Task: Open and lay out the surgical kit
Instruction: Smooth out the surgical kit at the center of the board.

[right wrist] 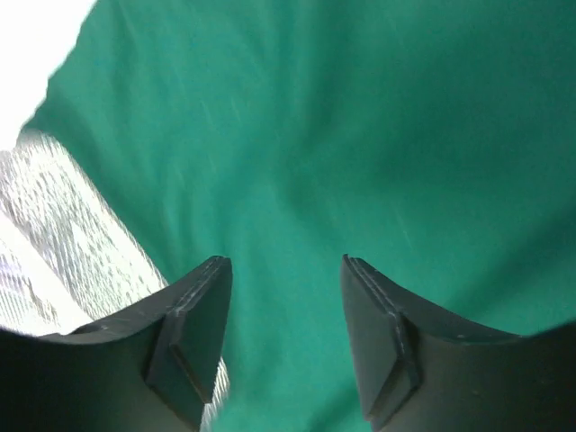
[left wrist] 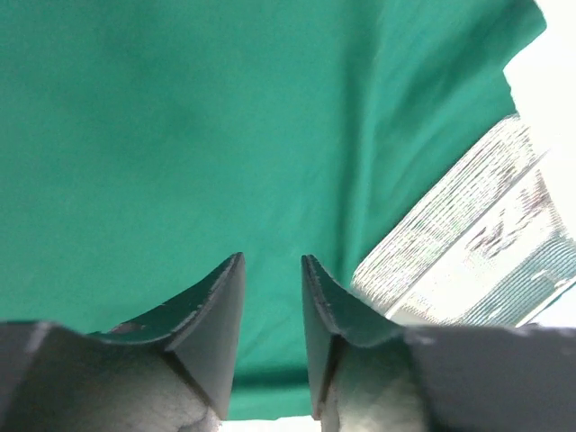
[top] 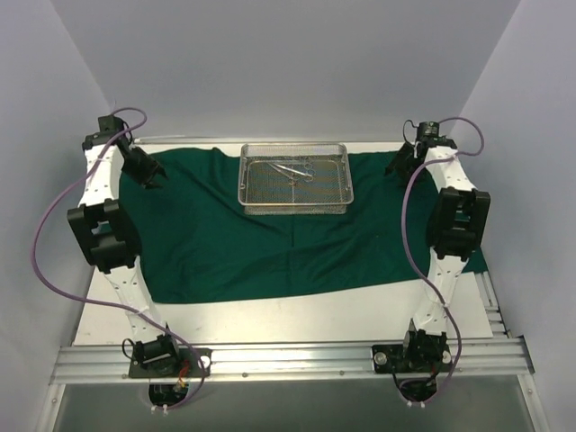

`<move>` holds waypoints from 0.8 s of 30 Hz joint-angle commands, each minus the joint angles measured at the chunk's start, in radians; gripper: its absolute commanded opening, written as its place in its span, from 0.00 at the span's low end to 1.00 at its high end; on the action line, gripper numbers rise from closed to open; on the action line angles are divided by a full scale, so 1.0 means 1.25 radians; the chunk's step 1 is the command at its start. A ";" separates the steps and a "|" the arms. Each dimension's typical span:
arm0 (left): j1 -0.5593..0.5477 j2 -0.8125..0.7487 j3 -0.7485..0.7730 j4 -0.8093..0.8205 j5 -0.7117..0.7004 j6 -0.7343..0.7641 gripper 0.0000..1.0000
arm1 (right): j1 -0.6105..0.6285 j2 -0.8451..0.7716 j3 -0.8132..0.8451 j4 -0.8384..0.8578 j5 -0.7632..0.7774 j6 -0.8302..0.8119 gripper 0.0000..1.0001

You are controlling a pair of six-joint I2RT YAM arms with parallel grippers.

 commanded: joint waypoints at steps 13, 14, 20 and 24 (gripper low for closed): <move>0.008 -0.080 -0.366 0.016 -0.102 0.081 0.23 | -0.118 -0.255 -0.471 0.087 0.043 -0.063 0.00; 0.011 -0.065 -0.385 0.008 -0.105 0.079 0.22 | -0.126 -0.255 -0.494 0.092 0.039 -0.056 0.00; 0.033 -0.075 -0.462 0.006 -0.124 0.074 0.20 | -0.160 -0.261 -0.632 0.081 0.079 -0.051 0.00; 0.049 -0.091 -0.502 -0.006 -0.130 0.082 0.20 | -0.181 -0.315 -0.712 0.057 0.105 -0.040 0.00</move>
